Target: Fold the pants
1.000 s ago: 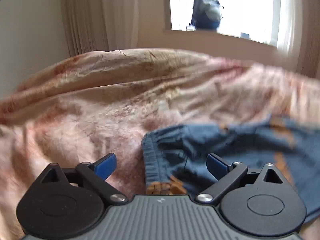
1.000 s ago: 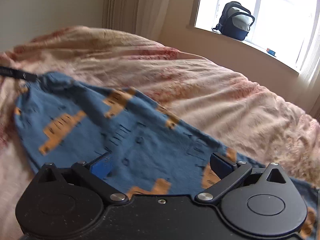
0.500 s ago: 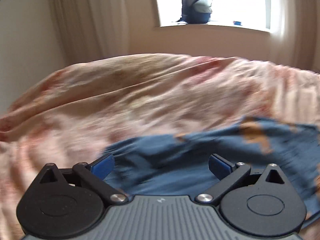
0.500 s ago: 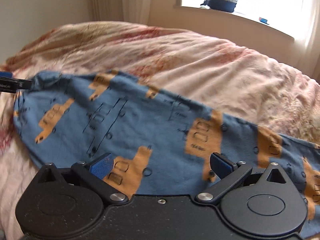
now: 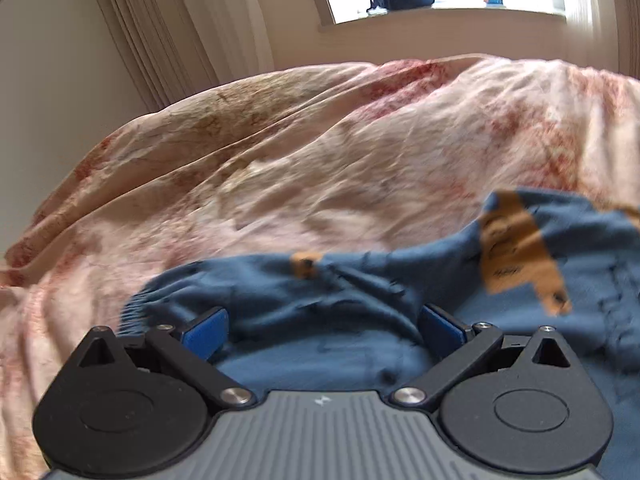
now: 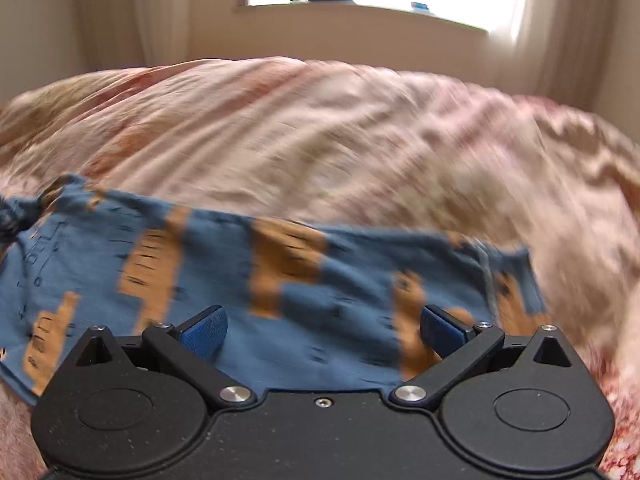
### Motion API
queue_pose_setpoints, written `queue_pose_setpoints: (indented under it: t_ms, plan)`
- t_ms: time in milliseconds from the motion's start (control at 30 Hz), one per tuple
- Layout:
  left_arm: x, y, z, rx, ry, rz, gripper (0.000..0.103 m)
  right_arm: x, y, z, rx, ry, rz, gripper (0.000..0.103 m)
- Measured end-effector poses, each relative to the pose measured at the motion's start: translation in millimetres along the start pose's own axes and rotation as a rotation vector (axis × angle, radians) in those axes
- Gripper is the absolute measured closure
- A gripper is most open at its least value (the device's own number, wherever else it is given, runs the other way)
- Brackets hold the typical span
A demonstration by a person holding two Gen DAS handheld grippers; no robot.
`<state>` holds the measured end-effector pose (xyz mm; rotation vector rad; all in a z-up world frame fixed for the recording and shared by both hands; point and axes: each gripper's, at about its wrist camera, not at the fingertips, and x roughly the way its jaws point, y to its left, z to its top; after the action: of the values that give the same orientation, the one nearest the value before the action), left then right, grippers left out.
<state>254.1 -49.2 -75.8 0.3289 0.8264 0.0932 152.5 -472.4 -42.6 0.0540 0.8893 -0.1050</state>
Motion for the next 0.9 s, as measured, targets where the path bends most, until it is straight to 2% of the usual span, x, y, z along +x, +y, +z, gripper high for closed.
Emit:
queue_pose_setpoints:
  t_ms: [33,100,133,167,267,333,400,467,600,633,667,767,800,900]
  plan:
    - [-4,1,2,0.019,0.021,0.025,0.0,-10,-9,-3,0.008,-0.042,-0.018,0.001]
    - [-13,-7,17,0.044,0.068,0.122,0.0,-36,-36,-9,0.051,-0.145,-0.017,0.001]
    - [-23,-14,23,0.044,0.052,0.127,0.0,-47,-54,-14,0.105,-0.187,0.004,0.001]
    - [-35,-23,30,0.04,0.017,0.088,0.0,-56,-74,-21,0.171,-0.211,0.039,0.001]
    - [-66,-68,54,0.052,-0.066,-0.107,0.0,-66,-129,-52,0.348,-0.192,0.185,0.0]
    - [-84,-113,70,0.077,-0.093,-0.273,0.0,-67,-154,-74,0.447,-0.159,0.268,0.0]
    - [-96,-162,83,0.102,-0.104,-0.436,0.0,-70,-165,-91,0.499,-0.168,0.323,0.001]
    - [-106,-215,93,0.137,-0.097,-0.573,0.0,-75,-172,-105,0.539,-0.221,0.392,0.001]
    - [-120,-301,100,0.228,-0.087,-0.774,0.0,-73,-177,-118,0.588,-0.254,0.543,0.0]
    - [-122,-319,100,0.286,-0.087,-0.792,0.0,-70,-176,-118,0.596,-0.248,0.559,0.001]
    - [-124,-337,97,0.356,-0.083,-0.779,0.0,-66,-175,-119,0.609,-0.229,0.544,0.003]
    - [-116,-371,80,0.521,-0.049,-0.649,0.0,-59,-171,-118,0.637,-0.175,0.459,0.016]
    - [-111,-375,75,0.546,-0.042,-0.622,0.0,-58,-170,-120,0.64,-0.172,0.45,0.017]
    - [-101,-364,68,0.504,-0.04,-0.664,0.0,-54,-168,-118,0.664,-0.169,0.458,0.017]
